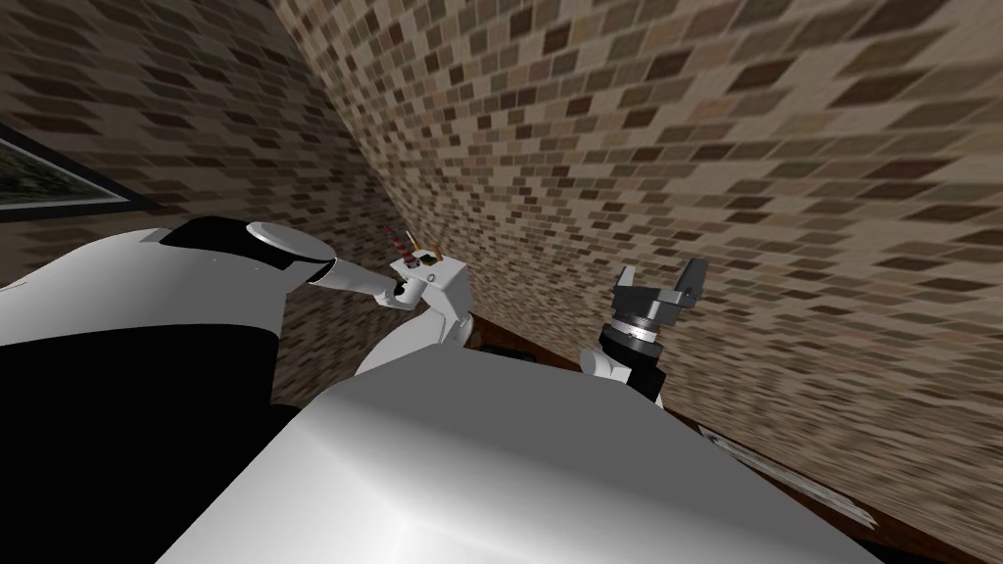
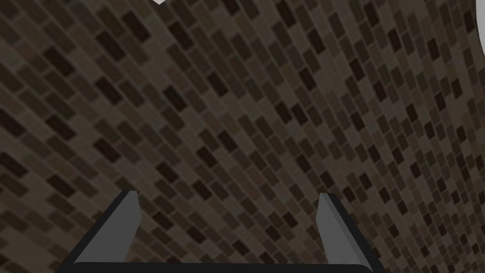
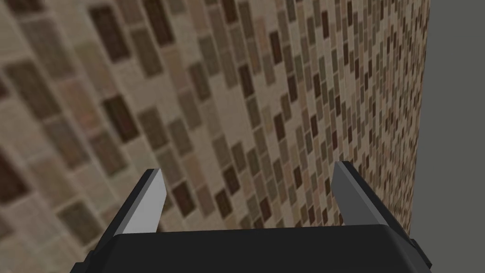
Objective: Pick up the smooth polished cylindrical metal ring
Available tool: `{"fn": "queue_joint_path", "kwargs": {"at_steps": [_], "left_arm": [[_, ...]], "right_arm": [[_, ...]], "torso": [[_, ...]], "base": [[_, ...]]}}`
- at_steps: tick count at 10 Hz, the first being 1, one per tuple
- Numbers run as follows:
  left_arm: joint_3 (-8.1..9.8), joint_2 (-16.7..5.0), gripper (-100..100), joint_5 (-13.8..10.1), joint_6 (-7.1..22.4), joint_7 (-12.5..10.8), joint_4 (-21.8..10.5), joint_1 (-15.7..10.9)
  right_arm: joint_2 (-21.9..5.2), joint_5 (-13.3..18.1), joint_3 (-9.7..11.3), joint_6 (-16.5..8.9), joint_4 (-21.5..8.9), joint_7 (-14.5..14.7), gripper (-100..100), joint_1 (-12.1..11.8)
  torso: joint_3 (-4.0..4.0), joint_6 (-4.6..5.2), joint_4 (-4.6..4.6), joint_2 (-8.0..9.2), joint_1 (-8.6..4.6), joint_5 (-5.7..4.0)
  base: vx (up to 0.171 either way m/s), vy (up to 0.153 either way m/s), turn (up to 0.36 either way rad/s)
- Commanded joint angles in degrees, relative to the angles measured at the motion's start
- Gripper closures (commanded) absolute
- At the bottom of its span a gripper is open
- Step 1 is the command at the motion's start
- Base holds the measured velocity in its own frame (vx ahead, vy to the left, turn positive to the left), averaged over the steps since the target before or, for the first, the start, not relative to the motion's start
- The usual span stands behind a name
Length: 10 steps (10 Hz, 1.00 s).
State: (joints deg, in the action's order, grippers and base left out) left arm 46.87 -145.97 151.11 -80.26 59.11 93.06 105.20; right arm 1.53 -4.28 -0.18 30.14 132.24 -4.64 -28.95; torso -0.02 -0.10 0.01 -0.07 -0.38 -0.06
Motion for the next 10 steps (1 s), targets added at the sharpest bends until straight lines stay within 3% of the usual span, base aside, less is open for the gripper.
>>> {"fn": "queue_joint_path", "kwargs": {"at_steps": [1,2,3,6,8,9,10], "left_arm": [[0.4,-1.29,-100,2.34,-0.79,0.51,-0.05,0.39],[1.03,-3.43,-100,4.48,-1.77,1.32,-0.47,1.19],[1.03,-3.43,-100,4.95,-1.77,1.32,-0.47,1.19],[2.39,-8.15,-100,10.64,-3.92,3.07,-1.32,2.82],[2.91,-10.06,-100,12.9,-4.78,3.75,-1.61,3.4],[2.8,-9.53,-100,12.03,-4.69,3.51,-1.39,3.11],[2.86,-9.68,0,12.13,-4.72,3.68,-1.46,3.12]], "right_arm": [[0.0,0.0,0.0,0.0,0.0,0.0,0,0.0],[0.0,0.0,0.0,0.0,0.0,0.0,0,0.0],[0.0,0.0,0.0,0.0,0.0,0.0,0,0.0],[0.0,0.0,0.0,0.0,0.0,0.0,0,0.0],[0.0,0.0,0.0,0.0,0.0,0.0,0,0.0],[0.0,0.0,0.0,0.0,0.0,0.0,0,0.0],[0.0,0.0,0.0,0.0,0.0,0.0,0,0.0]], "torso": [[0.0,0.0,0.0,0.0,0.0,0.0],[0.0,-0.03,0.01,-0.02,0.04,-0.01],[-0.04,0.0,-0.01,-0.07,0.01,0.0],[-0.02,-0.01,-0.01,-0.04,-0.08,-0.02],[-0.02,-0.02,0.0,-0.04,-0.11,-0.04],[-0.01,-0.02,0.0,-0.03,-0.07,-0.04],[0.01,-0.06,0.01,-0.01,0.12,-0.01]], "base": [[-0.001,-0.065,-0.031],[0.01,-0.069,-0.049],[0.007,-0.057,-0.033],[0.002,-0.09,-0.05],[0.001,-0.095,-0.026],[0.0,-0.037,-0.006],[0.001,-0.008,0.001]]}}
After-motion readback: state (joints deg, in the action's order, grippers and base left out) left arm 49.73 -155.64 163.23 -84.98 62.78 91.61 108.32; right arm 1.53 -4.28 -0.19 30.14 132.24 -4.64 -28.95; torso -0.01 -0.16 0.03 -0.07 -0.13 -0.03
